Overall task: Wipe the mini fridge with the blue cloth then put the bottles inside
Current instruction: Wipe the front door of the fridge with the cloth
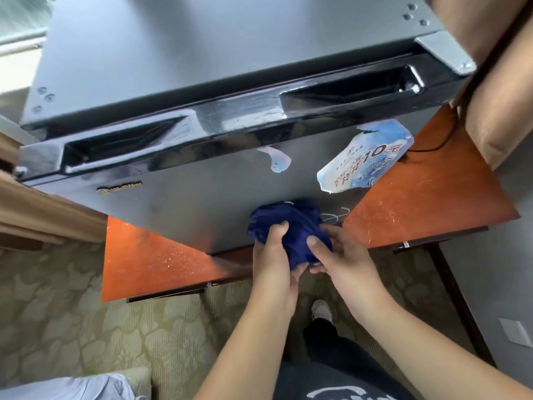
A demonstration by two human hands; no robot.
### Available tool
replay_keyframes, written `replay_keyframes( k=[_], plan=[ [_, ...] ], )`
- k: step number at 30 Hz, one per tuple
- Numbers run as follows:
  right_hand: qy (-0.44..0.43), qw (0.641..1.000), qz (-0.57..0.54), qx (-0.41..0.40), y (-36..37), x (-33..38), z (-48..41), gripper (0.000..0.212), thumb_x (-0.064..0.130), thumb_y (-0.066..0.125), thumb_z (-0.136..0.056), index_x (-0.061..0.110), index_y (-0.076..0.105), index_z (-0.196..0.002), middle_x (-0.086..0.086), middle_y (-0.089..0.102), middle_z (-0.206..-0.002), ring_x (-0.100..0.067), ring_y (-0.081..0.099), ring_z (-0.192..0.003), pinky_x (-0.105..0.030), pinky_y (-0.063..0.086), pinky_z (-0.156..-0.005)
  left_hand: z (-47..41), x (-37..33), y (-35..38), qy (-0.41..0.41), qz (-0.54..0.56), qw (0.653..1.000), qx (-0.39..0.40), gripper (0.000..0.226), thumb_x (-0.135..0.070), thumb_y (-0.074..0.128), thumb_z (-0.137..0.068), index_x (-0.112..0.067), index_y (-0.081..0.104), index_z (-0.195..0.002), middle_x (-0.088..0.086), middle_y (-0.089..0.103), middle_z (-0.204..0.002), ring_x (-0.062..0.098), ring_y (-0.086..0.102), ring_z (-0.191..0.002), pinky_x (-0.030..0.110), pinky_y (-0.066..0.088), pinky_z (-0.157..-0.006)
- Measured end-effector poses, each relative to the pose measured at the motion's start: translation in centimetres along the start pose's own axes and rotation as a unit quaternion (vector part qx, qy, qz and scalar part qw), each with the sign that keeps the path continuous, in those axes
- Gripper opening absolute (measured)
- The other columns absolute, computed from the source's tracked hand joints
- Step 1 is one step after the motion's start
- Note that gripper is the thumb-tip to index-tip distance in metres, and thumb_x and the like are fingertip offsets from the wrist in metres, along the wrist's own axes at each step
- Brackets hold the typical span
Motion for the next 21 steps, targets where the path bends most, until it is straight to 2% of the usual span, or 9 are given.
replay_keyframes(
  k=[2,4,7,10,12,14,16,18,21],
  plan=[
    [-0.048,0.999,-0.007,-0.001,-0.2,1.2,0.4,0.022,0.019,0.073,-0.091,0.029,0.066,-0.110,0.015,0.078,-0.097,-0.010,0.076,-0.087,-0.024,0.062,-0.067,1.2,-0.9,1.1,0.029,0.007,0.999,0.020,0.027,-0.024,0.064,-0.097,-0.018,0.064,-0.124,0.012,0.078,-0.115,0.032,0.077,-0.101,0.046,0.064,-0.081],
    [-0.059,0.998,-0.001,-0.011,-0.5,1.3,0.1,0.022,0.022,0.073,-0.091,0.027,0.066,-0.111,0.013,0.077,-0.098,-0.009,0.076,-0.086,-0.024,0.062,-0.066,1.3,-1.0,1.7,0.040,-0.019,0.999,0.010,0.027,-0.026,0.064,-0.099,-0.018,0.063,-0.125,0.010,0.078,-0.114,0.029,0.078,-0.099,0.042,0.065,-0.073],
    [-0.008,1.000,0.017,-0.022,-1.1,0.4,-0.9,0.034,0.031,0.071,-0.093,0.015,0.066,-0.122,-0.004,0.077,-0.103,-0.016,0.076,-0.076,-0.028,0.062,-0.065,0.4,-0.4,2.0,0.010,-0.080,0.997,-0.002,0.027,-0.028,0.066,-0.099,-0.017,0.064,-0.124,0.010,0.077,-0.118,0.028,0.077,-0.101,0.051,0.064,-0.084],
    [0.026,0.999,0.032,-0.012,-1.5,-0.2,-1.0,0.040,0.033,0.069,-0.094,0.011,0.064,-0.128,-0.005,0.077,-0.106,-0.023,0.078,-0.082,-0.032,0.063,-0.069,0.5,-0.2,1.9,0.006,-0.121,0.993,0.001,0.029,-0.030,0.069,-0.097,-0.017,0.066,-0.123,0.009,0.077,-0.118,0.025,0.077,-0.100,0.050,0.064,-0.085],
    [-0.014,1.000,0.021,-0.002,-1.2,1.5,-0.2,0.033,0.027,0.070,-0.094,0.014,0.065,-0.125,-0.004,0.077,-0.109,-0.018,0.078,-0.091,-0.030,0.062,-0.071,1.7,-1.1,1.9,0.050,-0.100,0.994,0.007,0.032,-0.029,0.069,-0.097,-0.017,0.065,-0.127,0.008,0.077,-0.117,0.026,0.077,-0.101,0.051,0.063,-0.087],
    [-0.069,0.997,0.013,0.022,-0.7,4.3,1.2,0.028,0.022,0.070,-0.094,0.019,0.067,-0.122,0.001,0.077,-0.112,-0.013,0.075,-0.103,-0.028,0.061,-0.084,3.5,-3.0,2.0,0.119,-0.081,0.989,0.018,0.034,-0.029,0.070,-0.096,-0.016,0.064,-0.127,0.010,0.077,-0.118,0.028,0.077,-0.104,0.050,0.062,-0.090],
    [-0.125,0.991,0.010,0.049,-0.1,7.0,3.0,0.029,0.023,0.070,-0.092,0.022,0.067,-0.121,0.005,0.076,-0.115,-0.008,0.072,-0.109,-0.024,0.058,-0.091,5.3,-4.7,2.2,0.181,-0.091,0.978,0.042,0.041,-0.037,0.073,-0.091,-0.014,0.066,-0.125,0.011,0.077,-0.116,0.031,0.075,-0.107,0.053,0.058,-0.096],
    [-0.162,0.985,-0.009,0.058,0.0,8.3,4.2,0.034,0.026,0.067,-0.089,0.020,0.065,-0.122,0.005,0.075,-0.118,-0.007,0.071,-0.111,-0.021,0.057,-0.090,6.3,-6.1,2.4,0.222,-0.127,0.965,0.062,0.050,-0.047,0.074,-0.084,-0.012,0.067,-0.119,0.013,0.078,-0.111,0.033,0.074,-0.106,0.059,0.055,-0.097],
    [-0.138,0.988,-0.053,0.035,-0.7,6.8,3.6,0.039,0.028,0.064,-0.088,0.015,0.063,-0.125,-0.003,0.074,-0.120,-0.021,0.073,-0.110,-0.038,0.062,-0.082,6.3,-6.2,3.2,0.235,-0.184,0.951,0.077,0.043,-0.042,0.076,-0.085,-0.013,0.068,-0.116,0.007,0.078,-0.108,0.025,0.075,-0.104,0.054,0.057,-0.098]
  ],
)
Point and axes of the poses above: each hand's wrist, its own z-axis away from the middle knuckle, its own y-axis out of the palm, x = y × z, the point moved 6 cm from there along -z, towards the middle knuckle
